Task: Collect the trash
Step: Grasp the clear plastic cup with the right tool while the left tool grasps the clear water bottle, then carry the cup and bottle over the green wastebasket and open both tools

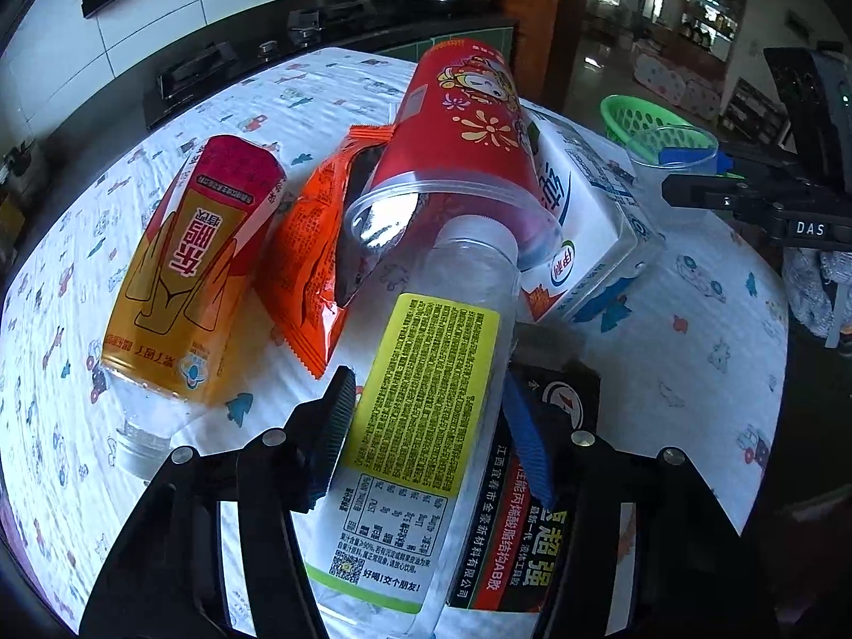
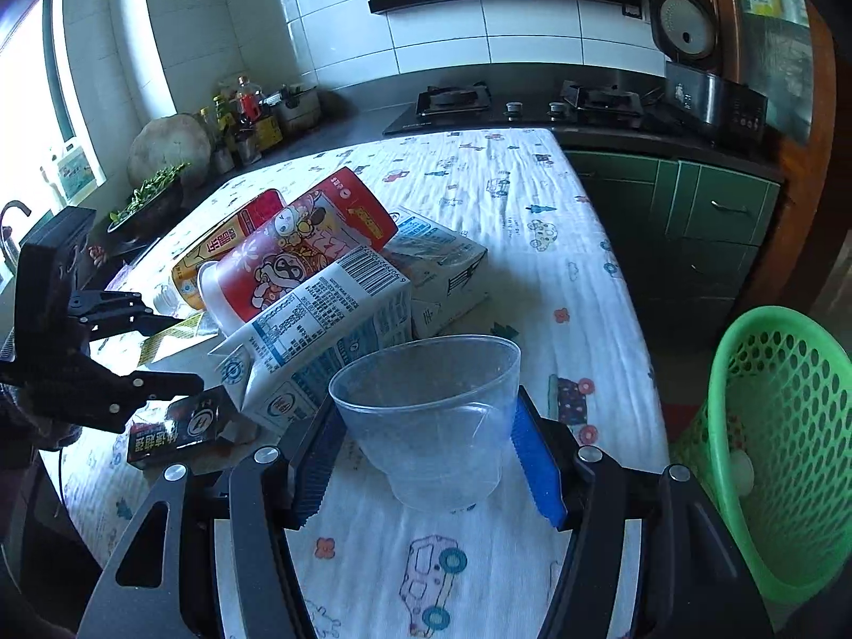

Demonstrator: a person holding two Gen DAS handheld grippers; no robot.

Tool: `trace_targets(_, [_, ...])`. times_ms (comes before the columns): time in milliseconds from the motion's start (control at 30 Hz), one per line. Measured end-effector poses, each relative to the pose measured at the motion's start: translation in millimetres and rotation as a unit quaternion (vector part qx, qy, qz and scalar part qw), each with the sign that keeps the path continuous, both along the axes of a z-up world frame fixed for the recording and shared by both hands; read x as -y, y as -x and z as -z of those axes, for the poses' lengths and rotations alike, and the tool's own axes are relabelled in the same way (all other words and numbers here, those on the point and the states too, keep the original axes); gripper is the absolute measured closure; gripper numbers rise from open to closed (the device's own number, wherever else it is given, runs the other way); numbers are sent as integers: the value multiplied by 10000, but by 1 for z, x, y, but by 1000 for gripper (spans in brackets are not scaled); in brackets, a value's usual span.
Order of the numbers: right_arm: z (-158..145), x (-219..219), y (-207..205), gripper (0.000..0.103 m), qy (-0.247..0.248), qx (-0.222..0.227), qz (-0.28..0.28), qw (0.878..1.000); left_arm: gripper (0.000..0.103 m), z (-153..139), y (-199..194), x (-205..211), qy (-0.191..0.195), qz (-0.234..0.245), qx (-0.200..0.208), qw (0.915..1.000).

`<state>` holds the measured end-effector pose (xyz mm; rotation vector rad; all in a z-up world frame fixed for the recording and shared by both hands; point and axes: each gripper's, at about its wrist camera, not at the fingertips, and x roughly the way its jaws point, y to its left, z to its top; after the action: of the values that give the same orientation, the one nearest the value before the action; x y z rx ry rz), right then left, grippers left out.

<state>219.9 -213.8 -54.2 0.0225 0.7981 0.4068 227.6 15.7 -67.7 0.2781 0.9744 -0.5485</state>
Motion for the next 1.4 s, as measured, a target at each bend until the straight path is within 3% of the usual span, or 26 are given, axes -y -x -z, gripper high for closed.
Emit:
trace_targets(333, [-4,8,19,44,-46,37,202,9998,57,-4,12,-4,18,-18,156,9999])
trace_targets(833, [-4,29,39,44,-135,59,503,9986,60,-31,56,-49,385,-801,357,9954])
trace_targets(1100, [-6,82,42,44,-107,112,1114,9937,60,-67,81,-58,754,-959,615,9906])
trace_targets(1400, [4,170,34,44,75,-35,2065,9784,60,-95,74,-15,1239,-683,741,9872])
